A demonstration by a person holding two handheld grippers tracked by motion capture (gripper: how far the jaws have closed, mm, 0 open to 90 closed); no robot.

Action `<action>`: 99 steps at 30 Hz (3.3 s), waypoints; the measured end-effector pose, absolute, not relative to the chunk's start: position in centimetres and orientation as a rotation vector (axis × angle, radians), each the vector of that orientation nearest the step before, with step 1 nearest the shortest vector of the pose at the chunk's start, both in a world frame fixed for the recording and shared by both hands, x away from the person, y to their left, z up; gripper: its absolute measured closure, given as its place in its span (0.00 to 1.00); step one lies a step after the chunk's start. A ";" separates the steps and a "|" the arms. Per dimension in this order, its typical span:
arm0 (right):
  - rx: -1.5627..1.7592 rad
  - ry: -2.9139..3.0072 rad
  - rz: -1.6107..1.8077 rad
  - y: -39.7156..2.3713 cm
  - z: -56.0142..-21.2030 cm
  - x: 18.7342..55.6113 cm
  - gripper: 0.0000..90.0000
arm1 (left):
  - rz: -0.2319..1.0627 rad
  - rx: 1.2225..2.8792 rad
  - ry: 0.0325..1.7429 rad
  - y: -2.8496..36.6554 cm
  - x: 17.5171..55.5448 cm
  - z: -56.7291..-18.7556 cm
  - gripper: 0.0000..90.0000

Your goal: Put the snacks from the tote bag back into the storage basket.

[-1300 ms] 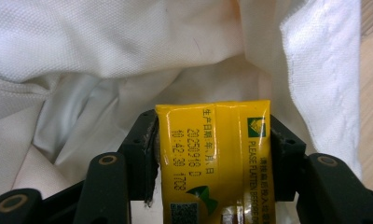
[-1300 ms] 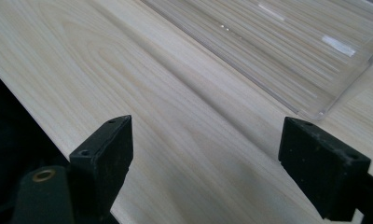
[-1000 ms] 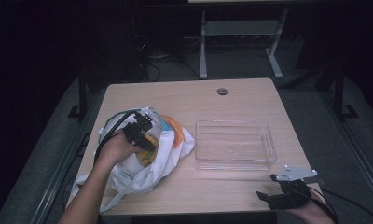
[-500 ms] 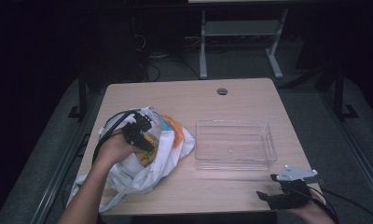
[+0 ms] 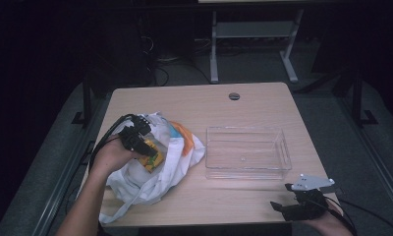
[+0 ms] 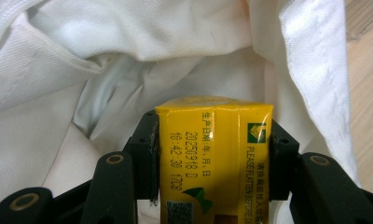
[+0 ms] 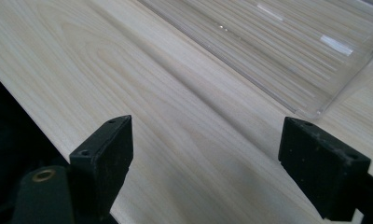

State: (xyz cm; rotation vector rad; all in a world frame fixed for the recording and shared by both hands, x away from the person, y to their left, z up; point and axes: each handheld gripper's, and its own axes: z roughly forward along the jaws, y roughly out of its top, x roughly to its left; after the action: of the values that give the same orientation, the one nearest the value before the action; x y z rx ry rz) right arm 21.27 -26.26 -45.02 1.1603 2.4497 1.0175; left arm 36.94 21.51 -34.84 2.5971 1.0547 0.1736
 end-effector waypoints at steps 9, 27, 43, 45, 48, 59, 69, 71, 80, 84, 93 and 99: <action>1.165 2.451 1.017 -26.3 -45.0 21.3 0.20 | 0.152 2.559 1.049 22.4 36.6 -34.0 0.56; 1.177 2.456 1.009 -26.2 -45.1 21.2 0.20 | 0.139 2.477 1.005 24.2 35.1 -31.3 0.56; 1.162 2.458 1.004 -26.2 -45.1 21.3 0.20 | 0.153 2.413 0.914 24.5 33.8 -28.3 0.56; 1.162 2.459 1.006 -26.2 -45.1 21.3 0.20 | 0.156 2.409 0.897 24.3 33.7 -28.0 0.56; 1.170 2.460 1.002 -26.2 -45.1 21.3 0.20 | 0.151 2.394 0.883 24.0 33.6 -27.6 0.56; 1.169 2.464 1.004 -26.1 -45.2 21.3 0.20 | 0.142 2.359 0.802 22.0 33.5 -26.0 0.56; 1.165 2.467 1.007 -26.2 -45.1 21.2 0.20 | 0.132 2.387 0.725 19.6 33.8 -25.3 0.56; 1.164 2.468 1.007 -26.2 -45.1 21.2 0.20 | 0.129 2.402 0.704 19.0 33.9 -25.2 0.56; 1.163 2.469 1.009 -26.2 -45.1 21.2 0.20 | 0.118 2.411 0.661 17.0 34.2 -24.9 0.56; 1.156 2.475 1.007 -26.1 -45.1 21.3 0.20 | 0.115 2.416 0.639 16.1 34.2 -24.8 0.56; 1.153 2.475 1.013 -26.1 -45.1 21.2 0.20 | 0.102 2.455 0.553 13.5 34.5 -25.1 0.56; 1.153 2.475 1.008 -26.0 -45.1 21.2 0.20 | 0.094 2.477 0.498 11.6 34.8 -25.6 0.56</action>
State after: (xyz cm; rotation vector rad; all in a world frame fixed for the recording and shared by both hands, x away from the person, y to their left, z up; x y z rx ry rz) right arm 21.16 -25.98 -45.07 1.1534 2.4754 1.0079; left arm 34.84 11.62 -25.56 2.4768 0.4979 0.0936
